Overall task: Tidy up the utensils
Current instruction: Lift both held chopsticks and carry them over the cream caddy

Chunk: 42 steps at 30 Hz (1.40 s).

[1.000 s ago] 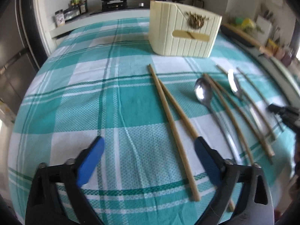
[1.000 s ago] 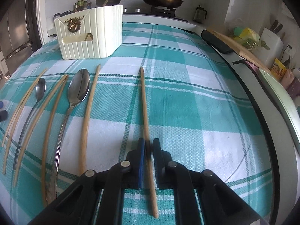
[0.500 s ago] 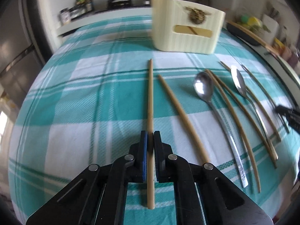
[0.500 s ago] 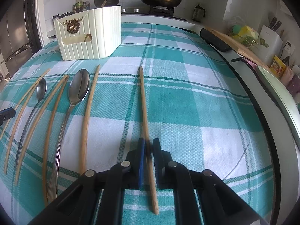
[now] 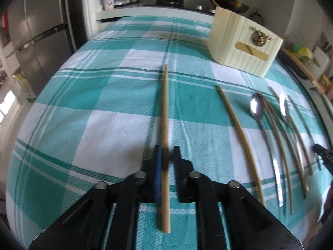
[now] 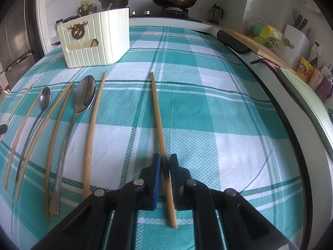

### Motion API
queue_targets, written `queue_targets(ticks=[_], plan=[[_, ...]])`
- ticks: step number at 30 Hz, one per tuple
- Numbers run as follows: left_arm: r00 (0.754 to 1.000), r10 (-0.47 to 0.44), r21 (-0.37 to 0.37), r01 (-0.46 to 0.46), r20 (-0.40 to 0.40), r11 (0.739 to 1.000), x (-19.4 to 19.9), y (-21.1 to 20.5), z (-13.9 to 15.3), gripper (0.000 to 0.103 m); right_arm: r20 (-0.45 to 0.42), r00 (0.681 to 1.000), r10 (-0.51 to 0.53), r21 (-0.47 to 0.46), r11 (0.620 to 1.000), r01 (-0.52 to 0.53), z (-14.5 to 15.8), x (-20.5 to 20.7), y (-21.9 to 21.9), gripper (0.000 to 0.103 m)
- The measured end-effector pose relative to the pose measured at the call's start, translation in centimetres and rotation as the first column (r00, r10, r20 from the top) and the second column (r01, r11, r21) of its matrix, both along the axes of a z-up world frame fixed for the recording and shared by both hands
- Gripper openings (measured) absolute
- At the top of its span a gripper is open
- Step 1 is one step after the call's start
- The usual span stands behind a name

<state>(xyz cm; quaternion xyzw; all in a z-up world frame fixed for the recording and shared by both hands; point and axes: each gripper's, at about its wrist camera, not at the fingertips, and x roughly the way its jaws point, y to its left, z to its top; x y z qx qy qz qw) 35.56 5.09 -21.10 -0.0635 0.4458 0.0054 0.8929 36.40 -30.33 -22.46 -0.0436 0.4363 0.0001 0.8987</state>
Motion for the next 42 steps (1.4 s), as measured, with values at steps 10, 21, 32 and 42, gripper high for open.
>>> queue_targets(ticks=[10, 21, 32, 42], plan=[[0.987, -0.157, -0.112, 0.152, -0.034, 0.982, 1.0, 1.6, 0.5, 0.076, -0.072, 0.994, 0.077, 0.034, 0.997, -0.075, 0.2, -0.2, -1.2, 0.026], [0.952, -0.249, 0.064, 0.263, -0.176, 0.963, 7.3, 1.2, 0.5, 0.074, -0.249, 0.945, 0.213, 0.075, 0.977, -0.201, 0.5, 3.0, -1.3, 0.045], [0.943, -0.254, 0.087, 0.277, -0.215, 0.957, 12.8, 0.2, 0.5, 0.041, -0.246, 0.950, 0.193, 0.091, 0.980, -0.176, 0.7, 13.4, 0.8, 0.041], [0.973, -0.213, 0.053, 0.218, -0.084, 0.975, 12.5, 1.1, 3.5, 0.004, -0.124, 0.985, 0.122, 0.173, 0.980, -0.099, 3.7, 15.2, 0.7, 0.006]])
